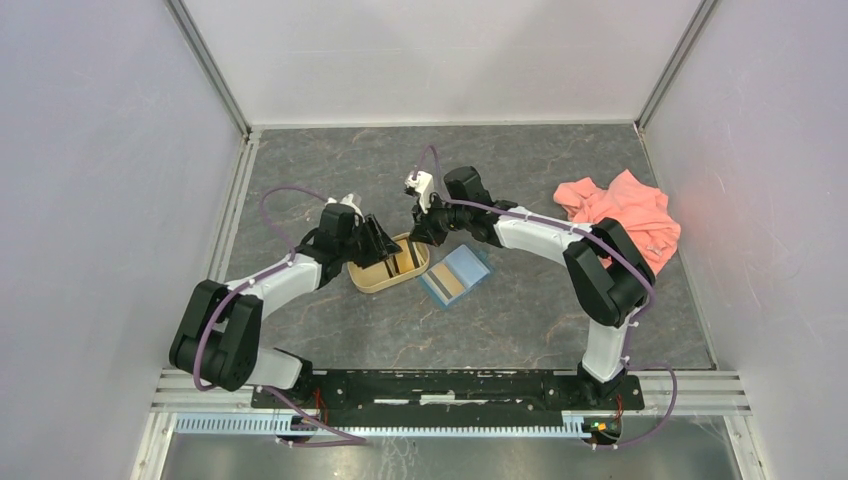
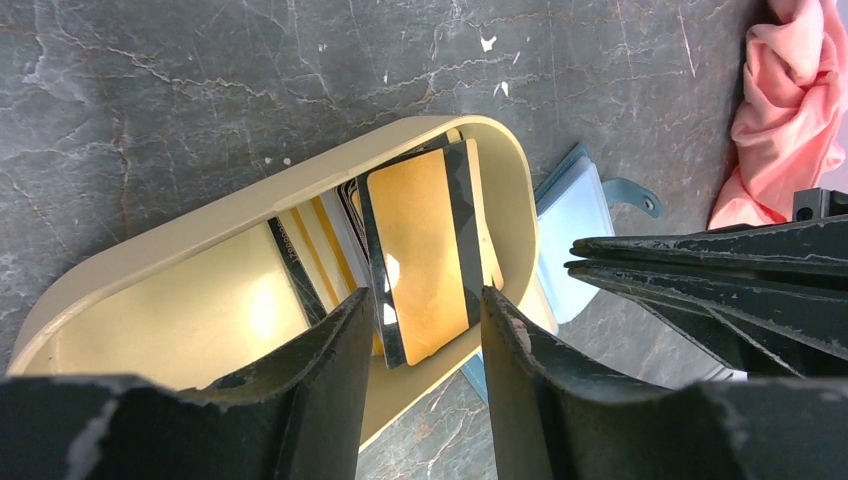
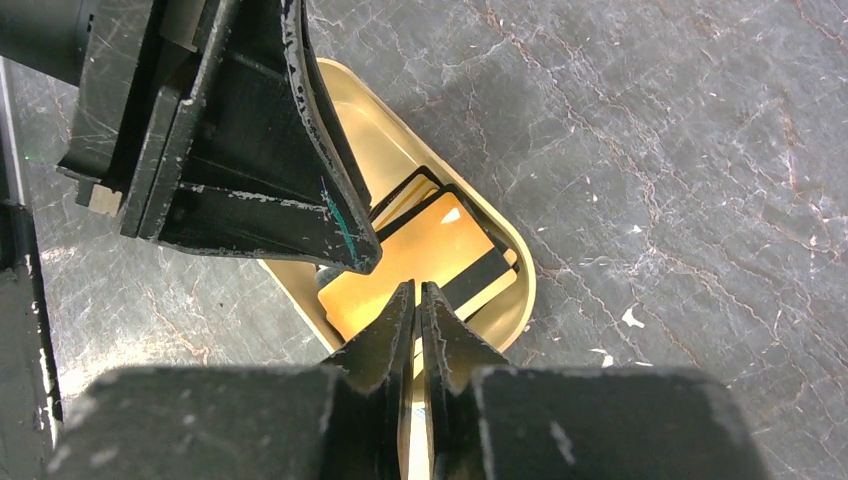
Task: Put the credit cards into the card holder
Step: Pick up the credit card from the storage box.
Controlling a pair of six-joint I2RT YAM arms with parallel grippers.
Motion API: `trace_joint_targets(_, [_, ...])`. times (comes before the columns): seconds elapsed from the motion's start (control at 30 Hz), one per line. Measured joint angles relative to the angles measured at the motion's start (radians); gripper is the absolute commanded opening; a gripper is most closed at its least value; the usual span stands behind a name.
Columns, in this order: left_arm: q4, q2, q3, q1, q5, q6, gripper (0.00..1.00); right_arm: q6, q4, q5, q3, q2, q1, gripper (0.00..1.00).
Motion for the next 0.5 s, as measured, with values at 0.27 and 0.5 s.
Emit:
trace_joint_targets(0.27, [0.001, 0.004, -0.017, 0.000, -0.001, 0.000, 0.52, 0.027, 0.005, -0.003, -0.002, 0.020, 0.000, 0.11])
trace_joint_targets(0.5, [0.004, 0.033, -0.029, 0.000, 0.002, 0.000, 0.49, 0.037, 0.003, -0.007, -0.002, 0.046, 0.000, 0.10])
